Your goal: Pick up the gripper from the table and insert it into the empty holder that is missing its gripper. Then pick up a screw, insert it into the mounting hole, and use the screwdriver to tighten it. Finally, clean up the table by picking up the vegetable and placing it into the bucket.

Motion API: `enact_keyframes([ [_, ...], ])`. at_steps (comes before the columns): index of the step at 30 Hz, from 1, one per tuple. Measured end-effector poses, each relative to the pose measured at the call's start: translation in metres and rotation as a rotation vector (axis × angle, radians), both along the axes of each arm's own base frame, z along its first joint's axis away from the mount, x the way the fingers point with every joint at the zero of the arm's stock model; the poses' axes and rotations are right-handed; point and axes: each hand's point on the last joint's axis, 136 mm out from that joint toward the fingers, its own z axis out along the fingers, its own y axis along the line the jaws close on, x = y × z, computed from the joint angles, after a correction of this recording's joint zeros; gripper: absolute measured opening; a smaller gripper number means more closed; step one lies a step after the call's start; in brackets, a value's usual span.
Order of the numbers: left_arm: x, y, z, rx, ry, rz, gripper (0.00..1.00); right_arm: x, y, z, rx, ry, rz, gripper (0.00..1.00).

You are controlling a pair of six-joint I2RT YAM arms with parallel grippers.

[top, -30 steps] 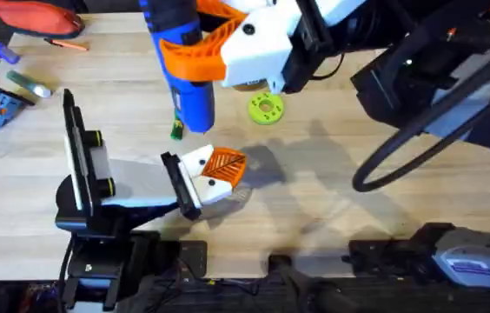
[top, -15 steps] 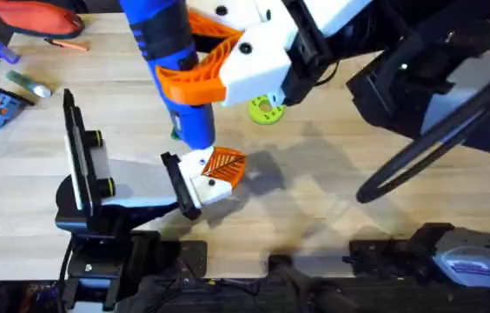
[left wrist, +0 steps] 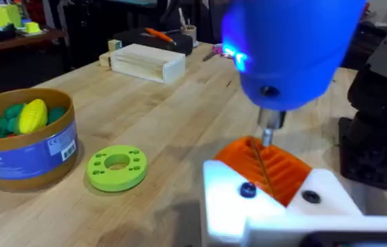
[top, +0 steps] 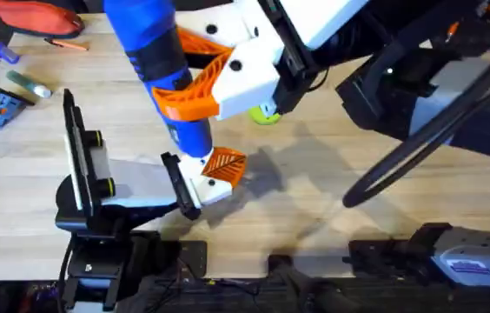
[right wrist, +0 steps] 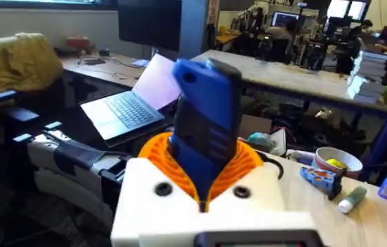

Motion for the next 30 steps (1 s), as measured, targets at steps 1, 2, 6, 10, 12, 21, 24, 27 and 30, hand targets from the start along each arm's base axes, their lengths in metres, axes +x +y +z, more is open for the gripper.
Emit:
enact_keyframes([
  [1, 0.000, 0.000, 0.000, 0.000, 0.000, 0.000, 0.009, -0.001, 0.000, 0.000, 0.000, -0.001, 0.002, 0.022],
  [2, 0.000, 0.000, 0.000, 0.000, 0.000, 0.000, 0.009, -0.001, 0.000, 0.000, 0.001, -0.004, 0.004, 0.022],
  [6, 0.000, 0.000, 0.000, 0.000, 0.000, 0.000, 0.009, -0.005, 0.000, -0.002, 0.000, -0.024, 0.022, 0.022],
  [10, 0.000, 0.000, 0.000, 0.000, 0.000, 0.000, 0.009, -0.003, 0.008, -0.015, -0.019, -0.011, 0.038, 0.022],
  [12, 0.000, 0.000, 0.000, 0.000, 0.000, 0.000, 0.009, -0.003, 0.011, -0.019, -0.024, -0.009, 0.041, 0.022],
  [21, 0.000, 0.000, 0.000, 0.000, 0.000, 0.000, 0.009, -0.006, 0.008, -0.021, -0.018, -0.052, 0.061, 0.022],
  [24, 0.000, 0.000, 0.000, 0.000, 0.000, 0.000, 0.009, -0.006, 0.008, -0.021, -0.019, -0.052, 0.063, 0.022],
  [27, 0.000, 0.000, 0.000, 0.000, 0.000, 0.000, 0.009, -0.006, 0.008, -0.021, -0.019, -0.052, 0.063, 0.022],
  [30, 0.000, 0.000, 0.000, 0.000, 0.000, 0.000, 0.009, -0.006, 0.008, -0.021, -0.019, -0.052, 0.062, 0.022],
])
